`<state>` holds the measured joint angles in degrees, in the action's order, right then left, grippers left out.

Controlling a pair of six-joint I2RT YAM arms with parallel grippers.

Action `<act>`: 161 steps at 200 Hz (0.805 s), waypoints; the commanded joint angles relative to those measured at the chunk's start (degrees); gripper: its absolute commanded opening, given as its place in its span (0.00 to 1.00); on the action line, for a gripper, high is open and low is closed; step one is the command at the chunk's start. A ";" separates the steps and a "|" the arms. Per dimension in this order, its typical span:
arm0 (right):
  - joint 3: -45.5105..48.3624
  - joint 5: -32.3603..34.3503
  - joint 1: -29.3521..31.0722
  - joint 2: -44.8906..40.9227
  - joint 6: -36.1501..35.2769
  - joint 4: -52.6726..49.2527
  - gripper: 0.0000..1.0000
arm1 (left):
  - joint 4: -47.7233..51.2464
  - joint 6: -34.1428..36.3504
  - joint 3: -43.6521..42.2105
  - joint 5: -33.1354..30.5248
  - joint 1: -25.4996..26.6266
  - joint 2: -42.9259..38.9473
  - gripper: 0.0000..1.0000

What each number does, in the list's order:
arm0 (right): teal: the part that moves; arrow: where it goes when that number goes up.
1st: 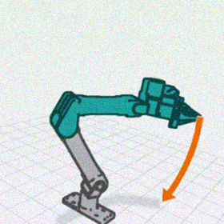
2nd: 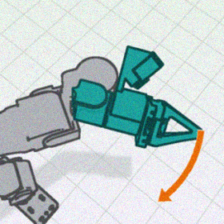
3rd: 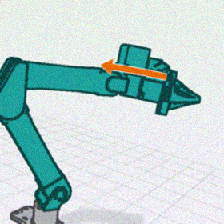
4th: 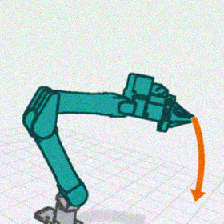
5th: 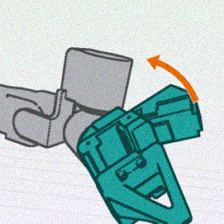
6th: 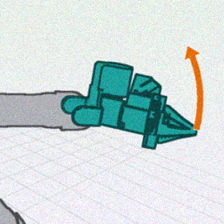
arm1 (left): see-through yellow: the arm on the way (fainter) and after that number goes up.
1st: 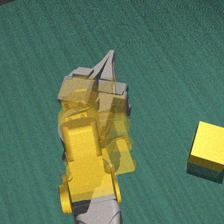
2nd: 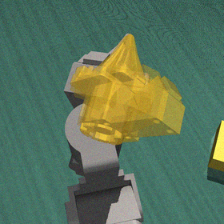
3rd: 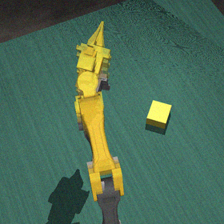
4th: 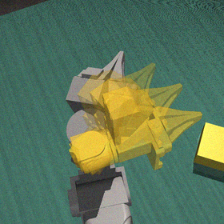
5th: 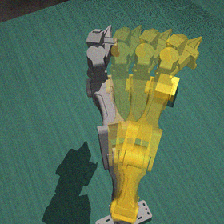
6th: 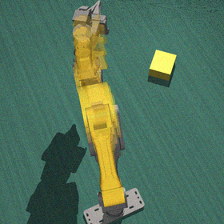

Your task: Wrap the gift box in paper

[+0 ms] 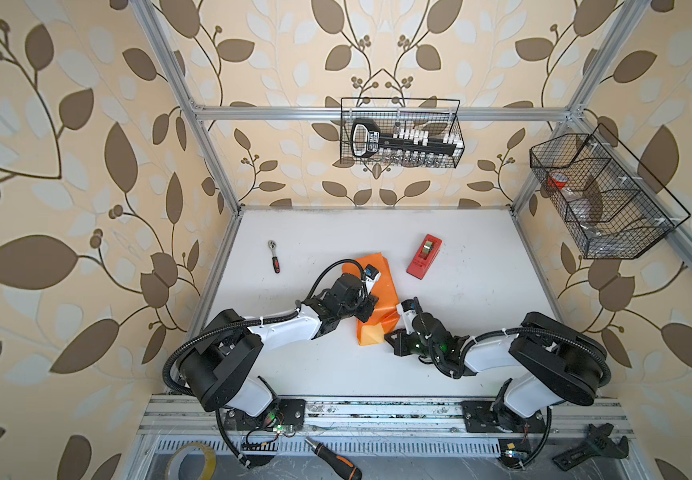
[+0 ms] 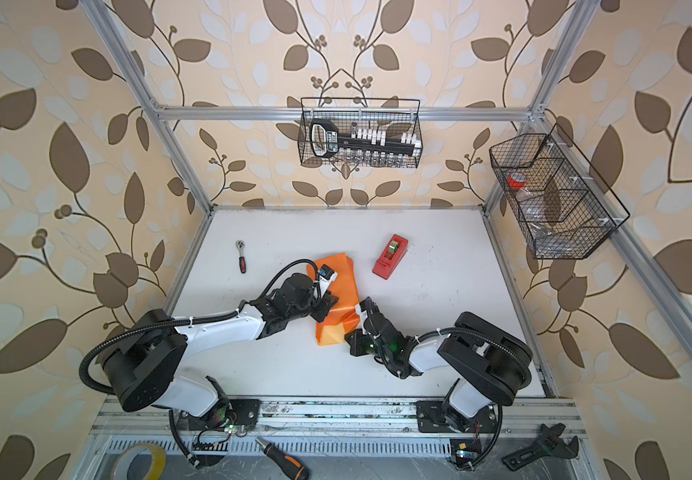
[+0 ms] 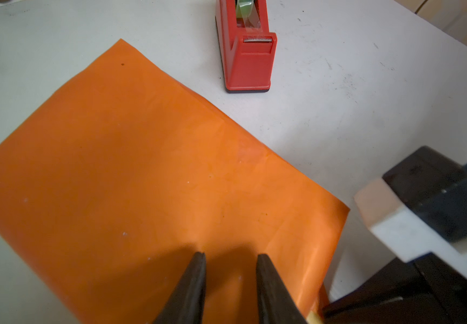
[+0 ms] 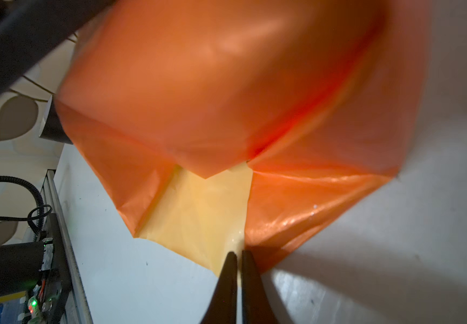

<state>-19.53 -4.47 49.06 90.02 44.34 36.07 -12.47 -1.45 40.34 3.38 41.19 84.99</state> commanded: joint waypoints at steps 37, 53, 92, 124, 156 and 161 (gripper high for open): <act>-0.51 1.08 -1.88 -12.57 -3.42 -13.99 0.14 | 7.98 -1.50 2.35 1.37 -0.09 1.41 0.45; -0.42 0.89 -4.47 -17.38 -5.95 -18.08 0.21 | 8.60 -2.50 4.06 2.69 -0.06 1.18 0.53; -1.92 -0.74 -12.98 -25.81 -11.49 -25.35 0.38 | 9.89 -6.10 7.81 6.03 -0.06 -1.88 0.72; -6.31 -3.39 -17.11 -23.64 -14.01 -26.31 0.62 | 12.05 -11.53 6.94 -0.05 -0.77 -9.05 0.79; -12.36 -3.52 -18.37 -16.90 -15.09 -25.68 0.86 | 16.59 -23.46 4.90 0.02 -8.83 -13.26 0.85; -13.37 -4.28 -18.82 -15.37 -14.76 -25.27 0.89 | 16.97 -25.09 4.70 1.30 -10.44 -13.21 0.86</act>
<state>-28.32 -6.68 31.40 69.87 31.00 11.18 0.54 -15.62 46.00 4.95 37.04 74.26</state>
